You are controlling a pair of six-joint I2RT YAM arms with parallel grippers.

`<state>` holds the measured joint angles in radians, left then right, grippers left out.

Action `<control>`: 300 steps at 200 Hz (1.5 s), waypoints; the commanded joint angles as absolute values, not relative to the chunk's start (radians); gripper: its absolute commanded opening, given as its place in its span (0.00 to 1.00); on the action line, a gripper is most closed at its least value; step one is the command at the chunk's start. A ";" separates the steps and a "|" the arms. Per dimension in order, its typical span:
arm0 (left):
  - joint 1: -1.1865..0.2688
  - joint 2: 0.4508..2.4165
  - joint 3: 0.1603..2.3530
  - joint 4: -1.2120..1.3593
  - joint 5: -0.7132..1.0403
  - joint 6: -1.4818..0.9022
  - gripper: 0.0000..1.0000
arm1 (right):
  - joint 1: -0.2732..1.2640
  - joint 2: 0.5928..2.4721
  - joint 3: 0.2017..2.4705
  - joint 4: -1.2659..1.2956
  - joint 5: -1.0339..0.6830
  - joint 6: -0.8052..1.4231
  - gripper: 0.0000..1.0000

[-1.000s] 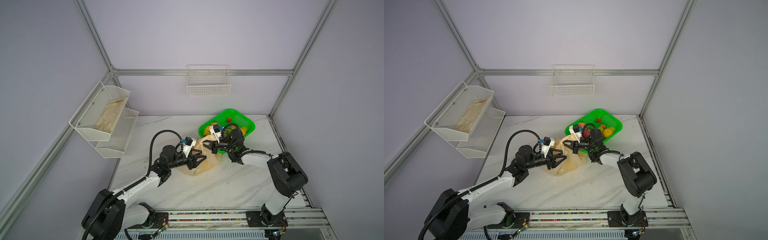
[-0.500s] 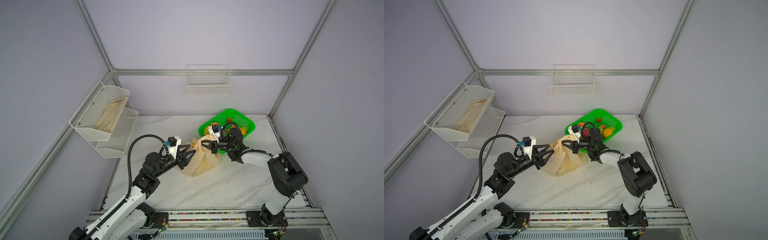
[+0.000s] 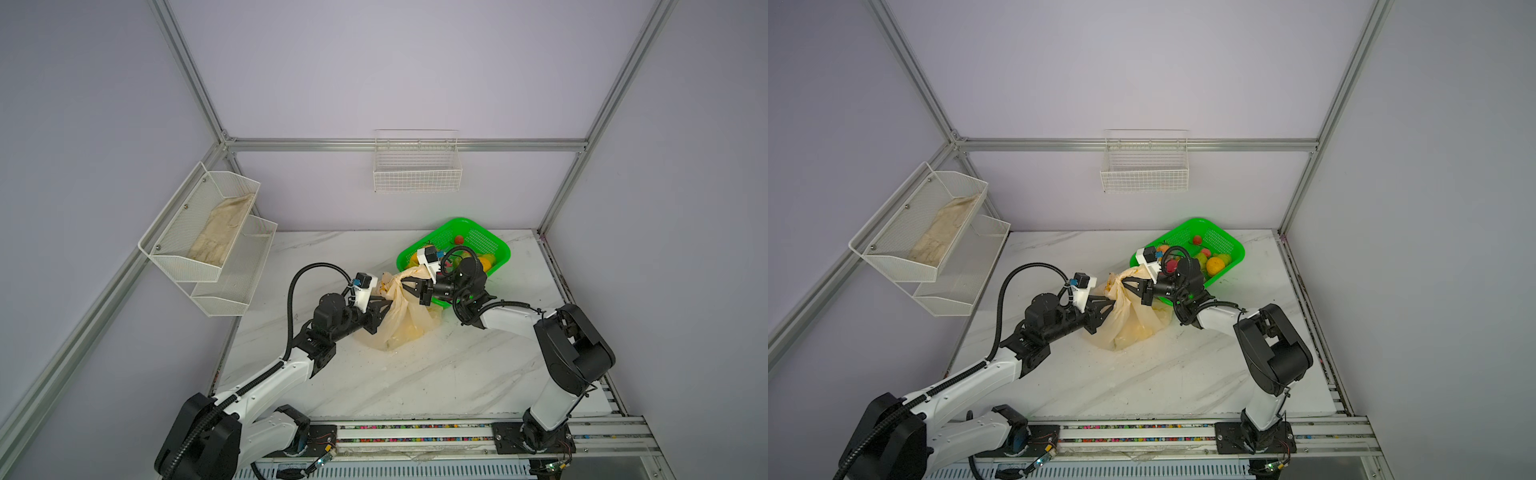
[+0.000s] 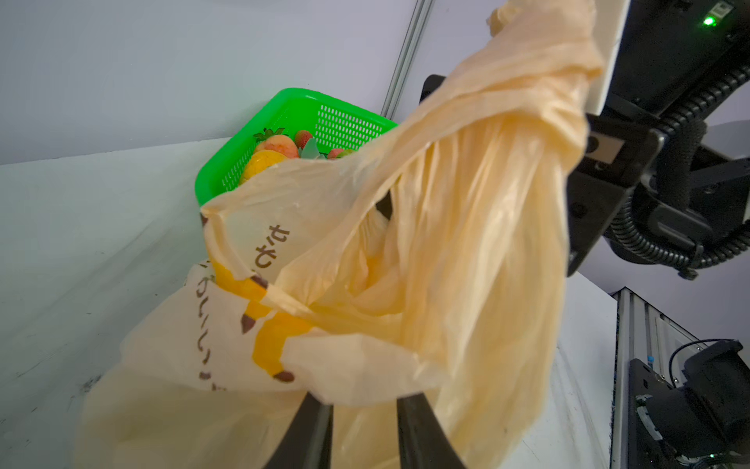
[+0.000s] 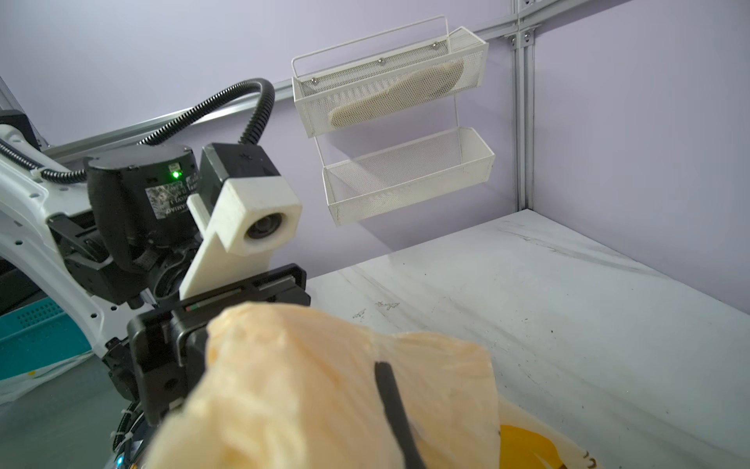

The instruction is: Place the fake fruits into the plastic bag and tie a complex knot

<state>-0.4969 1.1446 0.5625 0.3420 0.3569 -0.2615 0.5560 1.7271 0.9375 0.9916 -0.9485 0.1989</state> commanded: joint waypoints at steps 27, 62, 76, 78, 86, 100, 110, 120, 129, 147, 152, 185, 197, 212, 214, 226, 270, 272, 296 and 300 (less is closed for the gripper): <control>-0.516 1.230 0.536 0.599 0.422 -0.305 0.25 | 0.592 1.747 0.946 1.212 -0.875 0.328 0.00; -0.541 1.277 0.528 0.660 0.416 -0.309 0.25 | 0.601 1.779 0.958 1.282 -0.831 0.393 0.00; -0.546 1.286 0.515 0.700 0.421 -0.321 0.25 | 0.604 1.782 0.966 1.260 -0.808 0.374 0.00; -0.547 1.287 0.512 0.704 0.421 -0.321 0.25 | 0.604 1.782 0.966 1.254 -0.805 0.367 0.00; -0.551 1.286 0.504 0.723 0.422 -0.328 0.25 | 0.605 1.779 0.969 1.225 -0.786 0.343 0.00; -0.555 1.287 0.492 0.747 0.428 -0.336 0.25 | 0.604 1.769 0.982 1.122 -0.745 0.255 0.00; -0.559 1.286 0.488 0.753 0.430 -0.339 0.25 | 0.604 1.761 1.001 1.036 -0.721 0.193 0.00; -0.563 1.290 0.489 0.754 0.431 -0.336 0.25 | 0.604 1.754 1.004 1.009 -0.704 0.168 0.00; -0.566 1.295 0.489 0.754 0.433 -0.333 0.25 | 0.604 1.749 1.003 1.015 -0.688 0.172 0.00; -0.572 1.318 0.490 0.761 0.430 -0.328 0.25 | 0.613 1.755 1.005 1.058 -0.667 0.228 0.00; -0.572 1.324 0.491 0.771 0.432 -0.328 0.25 | 0.617 1.756 1.003 1.061 -0.657 0.231 0.00; -0.583 1.338 0.478 0.842 0.451 -0.348 0.26 | 0.624 1.753 0.982 1.048 -0.587 0.182 0.00; -0.586 1.343 0.479 0.844 0.453 -0.347 0.26 | 0.625 1.746 0.984 1.032 -0.562 0.158 0.00; -0.589 1.349 0.479 0.856 0.459 -0.349 0.26 | 0.626 1.741 0.984 1.023 -0.528 0.126 0.00; -0.590 1.351 0.478 0.858 0.459 -0.348 0.26 | 0.625 1.740 0.984 1.022 -0.525 0.123 0.00; -0.593 1.356 0.478 0.863 0.461 -0.350 0.26 | 0.626 1.735 0.992 1.017 -0.533 0.122 0.00; -0.594 1.374 0.472 0.869 0.441 -0.342 0.26 | 0.627 1.738 0.980 1.141 -0.653 0.319 0.00; -0.594 1.376 0.472 0.870 0.440 -0.342 0.26 | 0.626 1.738 0.977 1.152 -0.657 0.330 0.00; -0.594 1.378 0.460 0.896 0.437 -0.348 0.27 | 0.626 1.754 0.947 1.297 -0.689 0.462 0.00; -0.594 1.375 0.458 0.900 0.437 -0.351 0.27 | 0.626 1.757 0.946 1.315 -0.694 0.476 0.00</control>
<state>-0.5812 1.3746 0.5034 0.8211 0.4164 -0.3485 0.6224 1.7744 0.9634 1.0908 -0.6437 0.3141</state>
